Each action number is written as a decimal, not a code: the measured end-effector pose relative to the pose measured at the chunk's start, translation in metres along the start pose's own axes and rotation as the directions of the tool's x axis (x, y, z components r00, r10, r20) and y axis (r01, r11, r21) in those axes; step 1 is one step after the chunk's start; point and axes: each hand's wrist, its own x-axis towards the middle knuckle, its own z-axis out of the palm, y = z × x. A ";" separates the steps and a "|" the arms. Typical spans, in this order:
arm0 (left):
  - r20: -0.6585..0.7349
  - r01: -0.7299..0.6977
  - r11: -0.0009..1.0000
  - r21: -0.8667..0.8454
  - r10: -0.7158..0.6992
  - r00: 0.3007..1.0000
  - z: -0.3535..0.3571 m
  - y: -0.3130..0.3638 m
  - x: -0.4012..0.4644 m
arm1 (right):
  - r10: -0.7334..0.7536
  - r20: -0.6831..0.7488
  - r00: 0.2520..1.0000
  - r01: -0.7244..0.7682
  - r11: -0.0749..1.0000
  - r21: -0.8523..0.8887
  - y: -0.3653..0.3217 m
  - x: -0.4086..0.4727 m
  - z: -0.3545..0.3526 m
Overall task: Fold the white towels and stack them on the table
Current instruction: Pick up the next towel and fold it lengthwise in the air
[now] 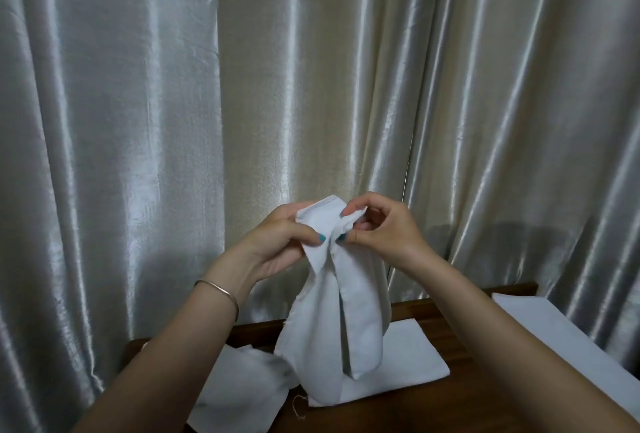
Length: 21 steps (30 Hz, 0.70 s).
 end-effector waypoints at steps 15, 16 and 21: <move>-0.425 -0.009 0.998 0.069 0.038 0.904 0.022 -0.031 0.000 | -0.017 -0.063 0.998 0.016 1.000 -0.025 0.011 -0.008 0.001; -0.414 -0.022 0.997 0.078 0.052 0.909 0.027 -0.033 -0.001 | -0.007 -0.054 0.998 0.006 1.000 -0.022 0.011 -0.009 0.004; -0.248 -0.136 0.989 0.054 0.145 0.958 0.036 -0.035 -0.005 | 0.012 -0.130 0.991 -0.007 0.999 0.038 0.010 -0.008 0.010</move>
